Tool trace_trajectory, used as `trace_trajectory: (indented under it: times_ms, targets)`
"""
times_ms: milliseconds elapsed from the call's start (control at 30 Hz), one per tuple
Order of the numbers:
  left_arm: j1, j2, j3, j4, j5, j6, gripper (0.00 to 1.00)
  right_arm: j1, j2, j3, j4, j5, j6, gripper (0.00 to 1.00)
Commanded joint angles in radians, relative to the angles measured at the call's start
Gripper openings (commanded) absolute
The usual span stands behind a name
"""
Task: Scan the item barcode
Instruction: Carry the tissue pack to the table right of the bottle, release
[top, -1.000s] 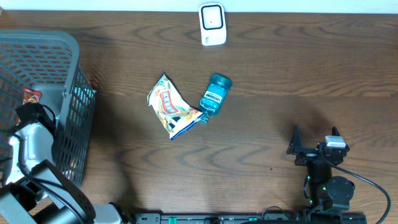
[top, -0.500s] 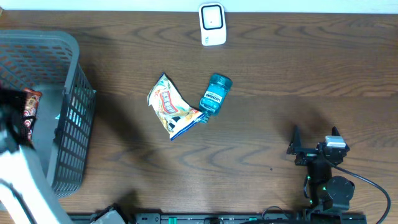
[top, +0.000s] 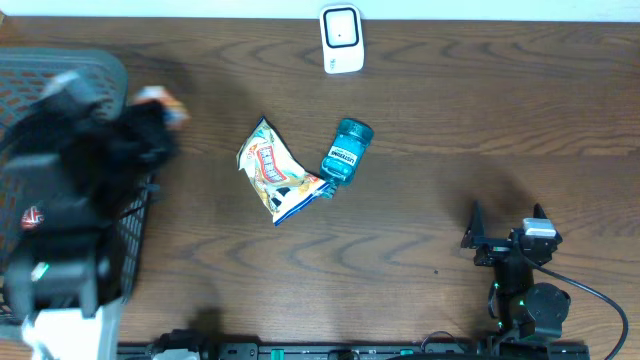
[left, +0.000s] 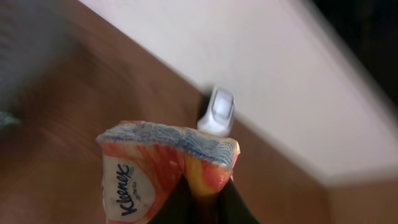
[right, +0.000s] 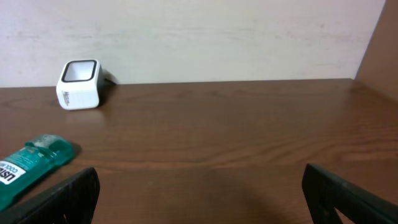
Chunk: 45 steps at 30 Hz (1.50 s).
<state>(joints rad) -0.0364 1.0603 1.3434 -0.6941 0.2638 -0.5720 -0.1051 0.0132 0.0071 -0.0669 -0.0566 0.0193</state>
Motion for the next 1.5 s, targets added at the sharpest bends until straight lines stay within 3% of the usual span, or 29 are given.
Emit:
trace_trajectory:
  times_ms: [0,167,400,733,767,800,900,1000,1067,1267,1467]
  targets:
    - [-0.201,0.138,0.007,0.023,-0.097,0.189,0.07,0.008,0.000,-0.002,-0.003,-0.005,0.013,0.99]
    - [-0.410,0.392,0.007,0.128,-0.100,0.313,0.07,0.008,0.000,-0.002,-0.003,-0.005,0.013,0.99]
    - [-0.563,0.694,0.007,0.317,-0.100,0.318,0.08,0.008,0.000,-0.002,-0.003,-0.005,0.014,0.99]
    - [-0.661,0.852,0.007,0.369,-0.100,0.418,0.09,0.008,0.000,-0.002,-0.003,-0.006,0.013,0.99]
    - [-0.661,0.855,0.007,0.367,-0.100,0.418,0.17,0.008,0.000,-0.002,-0.004,-0.005,0.013,0.99]
    - [-0.661,0.857,0.007,0.363,-0.100,0.418,0.37,0.008,0.000,-0.002,-0.003,-0.005,0.013,0.99]
    - [-0.658,0.858,0.007,0.351,-0.101,0.419,0.76,0.008,0.000,-0.002,-0.003,-0.005,0.013,0.99]
    - [-0.658,0.858,0.007,0.339,-0.101,0.419,0.95,0.008,0.000,-0.002,-0.004,-0.005,0.013,0.99]
    - [-0.656,0.858,0.007,0.330,-0.101,0.419,1.00,0.008,0.000,-0.002,-0.003,-0.005,0.013,0.99]
    - [-0.654,0.850,0.007,0.238,-0.345,0.419,0.98,0.008,0.000,-0.002,-0.004,-0.005,0.013,0.99]
    - [-0.654,0.799,0.007,0.148,-0.445,0.446,0.98,0.008,0.000,-0.002,-0.003,-0.005,0.013,0.99]
